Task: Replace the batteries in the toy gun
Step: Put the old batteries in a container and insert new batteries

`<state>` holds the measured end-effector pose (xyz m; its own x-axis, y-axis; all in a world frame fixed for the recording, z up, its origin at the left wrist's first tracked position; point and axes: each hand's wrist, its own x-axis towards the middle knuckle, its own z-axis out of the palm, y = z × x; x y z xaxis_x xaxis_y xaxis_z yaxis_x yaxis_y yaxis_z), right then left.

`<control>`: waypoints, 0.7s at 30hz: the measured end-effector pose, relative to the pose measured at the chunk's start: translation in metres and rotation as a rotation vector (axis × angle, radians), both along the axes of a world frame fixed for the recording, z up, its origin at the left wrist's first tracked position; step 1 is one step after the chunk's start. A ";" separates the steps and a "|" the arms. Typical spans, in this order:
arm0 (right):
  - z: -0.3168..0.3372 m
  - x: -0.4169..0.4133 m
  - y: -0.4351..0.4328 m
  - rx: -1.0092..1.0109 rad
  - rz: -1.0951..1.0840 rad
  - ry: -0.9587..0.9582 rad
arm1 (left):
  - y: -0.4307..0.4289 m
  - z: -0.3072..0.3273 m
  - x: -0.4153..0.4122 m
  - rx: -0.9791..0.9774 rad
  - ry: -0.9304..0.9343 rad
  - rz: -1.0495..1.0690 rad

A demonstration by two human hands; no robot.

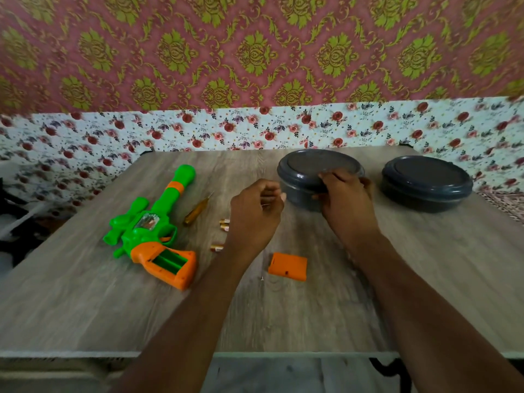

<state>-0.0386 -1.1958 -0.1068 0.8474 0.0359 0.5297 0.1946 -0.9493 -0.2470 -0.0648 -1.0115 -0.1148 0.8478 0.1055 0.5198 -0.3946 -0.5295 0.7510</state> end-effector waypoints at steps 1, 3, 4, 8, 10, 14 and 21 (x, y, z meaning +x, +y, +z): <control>0.000 0.000 0.000 0.015 0.005 -0.041 | 0.000 -0.002 0.000 -0.025 0.010 0.003; -0.002 0.000 0.001 0.048 0.034 -0.157 | 0.000 -0.005 0.001 -0.083 0.034 -0.001; -0.004 -0.002 0.002 0.074 0.063 -0.224 | 0.000 -0.004 0.002 -0.146 0.073 -0.020; -0.004 -0.012 0.011 0.247 0.209 -0.396 | -0.001 0.006 0.001 -0.678 0.408 -0.242; -0.001 -0.019 0.016 0.297 0.270 -0.468 | 0.000 0.010 0.001 -0.831 0.459 -0.345; 0.003 -0.027 0.019 0.343 0.395 -0.514 | 0.008 0.011 0.000 -1.014 0.434 -0.519; 0.007 -0.038 0.033 0.403 0.579 -0.561 | 0.017 0.009 -0.007 -1.068 0.331 -0.733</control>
<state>-0.0767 -1.1632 -0.0999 0.3674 0.0989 0.9248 0.8074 -0.5275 -0.2643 -0.0713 -0.9941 -0.1060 0.9525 -0.2017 0.2280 -0.0528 0.6280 0.7764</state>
